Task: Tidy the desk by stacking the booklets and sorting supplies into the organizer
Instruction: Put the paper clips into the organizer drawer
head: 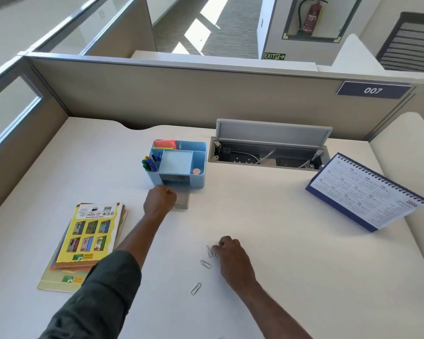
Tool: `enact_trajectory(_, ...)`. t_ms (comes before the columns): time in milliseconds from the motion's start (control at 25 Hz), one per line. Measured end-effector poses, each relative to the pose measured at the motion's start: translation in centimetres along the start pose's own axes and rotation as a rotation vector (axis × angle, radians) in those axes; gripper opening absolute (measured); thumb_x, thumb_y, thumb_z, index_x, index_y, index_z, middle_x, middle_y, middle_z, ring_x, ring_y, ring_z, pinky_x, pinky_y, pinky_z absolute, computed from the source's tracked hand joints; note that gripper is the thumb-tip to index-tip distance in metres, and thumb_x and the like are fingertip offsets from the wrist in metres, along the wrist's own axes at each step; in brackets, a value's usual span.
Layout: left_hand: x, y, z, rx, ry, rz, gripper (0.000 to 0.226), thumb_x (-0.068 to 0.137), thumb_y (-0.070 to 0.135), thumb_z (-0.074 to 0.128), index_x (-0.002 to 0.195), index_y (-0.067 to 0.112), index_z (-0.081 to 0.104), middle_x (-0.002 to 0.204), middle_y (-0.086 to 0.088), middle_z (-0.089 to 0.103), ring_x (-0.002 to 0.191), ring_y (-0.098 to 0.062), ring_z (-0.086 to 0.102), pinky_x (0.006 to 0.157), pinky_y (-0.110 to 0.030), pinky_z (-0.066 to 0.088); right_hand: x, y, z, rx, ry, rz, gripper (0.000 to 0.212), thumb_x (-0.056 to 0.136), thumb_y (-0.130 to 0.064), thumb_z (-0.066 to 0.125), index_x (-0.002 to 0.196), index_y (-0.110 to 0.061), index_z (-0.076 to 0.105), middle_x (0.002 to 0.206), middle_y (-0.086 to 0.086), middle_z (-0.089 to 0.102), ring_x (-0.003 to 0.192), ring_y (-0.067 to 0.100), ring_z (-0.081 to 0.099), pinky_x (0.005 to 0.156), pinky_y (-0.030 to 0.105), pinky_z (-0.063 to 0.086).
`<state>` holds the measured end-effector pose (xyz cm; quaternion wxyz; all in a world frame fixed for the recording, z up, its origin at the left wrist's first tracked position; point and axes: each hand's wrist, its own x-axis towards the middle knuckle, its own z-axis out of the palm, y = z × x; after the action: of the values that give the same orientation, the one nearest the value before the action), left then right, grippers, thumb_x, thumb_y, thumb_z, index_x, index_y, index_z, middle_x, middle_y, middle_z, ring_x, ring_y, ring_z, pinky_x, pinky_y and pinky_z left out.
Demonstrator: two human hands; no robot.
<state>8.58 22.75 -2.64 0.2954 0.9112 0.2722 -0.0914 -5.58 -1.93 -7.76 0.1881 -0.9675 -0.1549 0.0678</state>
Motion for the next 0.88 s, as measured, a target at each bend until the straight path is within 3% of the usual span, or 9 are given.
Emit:
enact_trajectory(160, 1.4, 1.5, 0.5, 0.122, -0.121, -0.081, 0.011, 0.092, 0.018, 0.063, 0.097, 0.008, 0.063, 0.093, -0.008, 0.066, 0.087, -0.026, 0.063, 0.07, -0.034, 0.051, 0.0, 0.6, 0.1, -0.065, -0.003, -0.041, 0.035, 0.065, 0.005, 0.066, 0.082, -0.025, 0.062, 0.09, -0.007, 0.053, 0.076, 0.016, 0.052, 0.048, 0.025, 0.043)
enact_trajectory(360, 2.1, 1.6, 1.3, 0.199, -0.158, -0.082, 0.023, 0.091, 0.02, 0.063, 0.11, 0.007, 0.065, 0.105, -0.01, 0.067, 0.096, -0.029, 0.065, 0.074, -0.036, 0.05, 0.4, 0.7, -0.2, -0.115, -0.062, -0.026, 0.037, 0.052, 0.003, 0.076, 0.071, -0.022, 0.057, 0.077, -0.004, 0.052, 0.066, 0.017, 0.053, 0.045, 0.024, 0.033)
enact_trajectory(480, 2.0, 2.0, 1.2, 0.262, -0.198, -0.096, 0.021, 0.092, 0.021, 0.067, 0.108, 0.011, 0.058, 0.106, -0.006, 0.064, 0.092, -0.024, 0.059, 0.073, -0.033, 0.047, 1.0, 0.8, -0.4, -0.088, -0.119, 0.022, 0.027, 0.065, -0.008, 0.08, 0.077, -0.02, 0.059, 0.08, -0.001, 0.056, 0.072, 0.02, 0.058, 0.051, 0.028, 0.044)
enact_trajectory(560, 2.0, 2.2, 1.2, 0.208, -0.16, -0.132, 0.022, 0.092, 0.023, 0.069, 0.102, 0.012, 0.054, 0.1, -0.006, 0.06, 0.089, -0.023, 0.058, 0.072, -0.033, 0.046, 1.4, 0.7, -0.9, -0.1, -0.19, 0.042, 0.012, 0.085, -0.013, 0.066, 0.095, -0.014, 0.06, 0.098, 0.005, 0.058, 0.092, 0.026, 0.057, 0.069, 0.035, 0.048)
enact_trajectory(640, 1.9, 2.1, 1.2, 0.143, -0.134, -0.121, 0.018, 0.092, 0.022, 0.067, 0.104, 0.01, 0.061, 0.097, -0.008, 0.063, 0.088, -0.026, 0.061, 0.07, -0.033, 0.048, 1.7, 0.7, -1.4, -0.107, -0.244, 0.036, 0.015, 0.093, -0.014, 0.054, 0.107, -0.01, 0.057, 0.111, 0.009, 0.056, 0.106, 0.029, 0.052, 0.081, 0.039, 0.046)
enact_trajectory(760, 1.5, 1.2, 1.0, -0.008, -0.087, -0.111, 0.018, 0.091, 0.022, 0.061, 0.101, 0.009, 0.069, 0.101, -0.011, 0.07, 0.089, -0.029, 0.065, 0.07, -0.035, 0.051, 2.2, 0.7, -1.7, -0.099, -0.257, 0.051, 0.017, 0.095, -0.016, 0.052, 0.11, -0.01, 0.055, 0.115, 0.009, 0.055, 0.11, 0.028, 0.05, 0.085, 0.039, 0.046)
enact_trajectory(880, -0.5, 0.2, 0.9, -0.178, -0.036, -0.087, 0.017, 0.091, 0.028, 0.063, 0.098, 0.016, 0.074, 0.099, -0.005, 0.071, 0.091, -0.028, 0.064, 0.081, -0.037, 0.057, 2.0, 0.6, -1.7, -0.075, -0.267, 0.056, 0.014, 0.095, -0.016, 0.051, 0.108, -0.011, 0.054, 0.113, 0.007, 0.054, 0.107, 0.027, 0.05, 0.082, 0.038, 0.045)
